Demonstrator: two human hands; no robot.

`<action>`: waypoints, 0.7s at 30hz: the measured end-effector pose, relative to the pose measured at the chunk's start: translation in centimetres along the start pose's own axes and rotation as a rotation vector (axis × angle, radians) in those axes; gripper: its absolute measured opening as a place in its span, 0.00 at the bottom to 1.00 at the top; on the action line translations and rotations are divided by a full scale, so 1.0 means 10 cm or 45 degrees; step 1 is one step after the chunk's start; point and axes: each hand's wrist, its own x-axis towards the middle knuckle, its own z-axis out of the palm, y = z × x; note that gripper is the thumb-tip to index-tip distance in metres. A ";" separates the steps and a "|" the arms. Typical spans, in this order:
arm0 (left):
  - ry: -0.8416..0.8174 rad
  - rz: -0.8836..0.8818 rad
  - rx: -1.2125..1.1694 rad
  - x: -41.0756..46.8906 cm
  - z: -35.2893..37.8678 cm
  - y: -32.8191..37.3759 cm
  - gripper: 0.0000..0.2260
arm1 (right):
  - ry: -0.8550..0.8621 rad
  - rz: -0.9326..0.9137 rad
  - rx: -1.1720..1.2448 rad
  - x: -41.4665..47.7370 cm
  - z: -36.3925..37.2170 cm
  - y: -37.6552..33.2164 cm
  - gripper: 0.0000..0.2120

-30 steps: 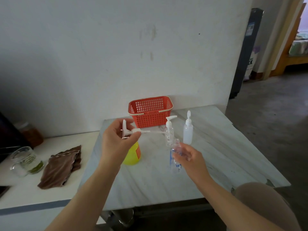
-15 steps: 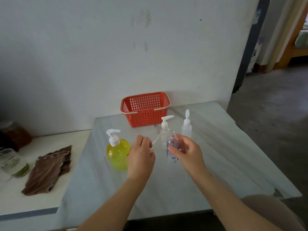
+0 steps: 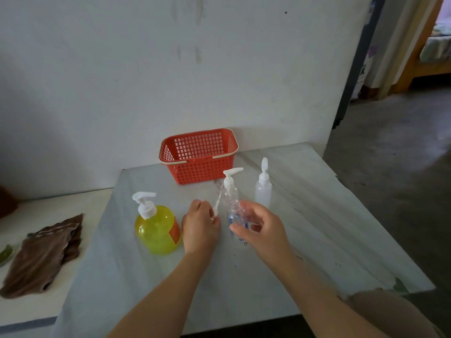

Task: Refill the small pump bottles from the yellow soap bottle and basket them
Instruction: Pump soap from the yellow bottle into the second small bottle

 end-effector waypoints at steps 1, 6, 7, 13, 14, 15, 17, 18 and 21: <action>0.005 0.023 -0.008 -0.04 -0.06 0.01 0.09 | -0.004 -0.011 -0.028 -0.03 0.01 -0.01 0.19; 0.163 0.268 -0.111 -0.21 -0.52 0.06 0.09 | -0.022 -0.039 -0.091 -0.15 0.09 -0.08 0.20; 0.205 0.318 -0.127 -0.24 -0.66 0.07 0.09 | -0.032 -0.043 -0.085 -0.17 0.11 -0.10 0.20; 0.429 0.289 -0.190 -0.27 -1.57 0.04 0.07 | -0.175 -0.094 -0.037 -0.17 0.47 -0.31 0.20; 0.446 0.168 -0.244 -0.20 -1.67 0.00 0.06 | -0.191 -0.116 -0.031 -0.14 0.55 -0.36 0.20; 0.429 0.024 -0.312 -0.12 -1.75 -0.04 0.05 | -0.205 -0.131 -0.030 -0.10 0.62 -0.40 0.20; 0.302 -0.288 -0.488 0.08 -1.82 -0.18 0.02 | -0.220 -0.147 -0.037 -0.03 0.77 -0.48 0.21; 0.201 -0.402 -0.517 0.16 -1.81 -0.24 0.01 | -0.215 -0.148 -0.040 0.01 0.82 -0.50 0.22; -0.139 -0.442 -0.415 0.25 -1.72 -0.31 0.08 | -0.199 -0.141 -0.037 0.13 0.94 -0.52 0.23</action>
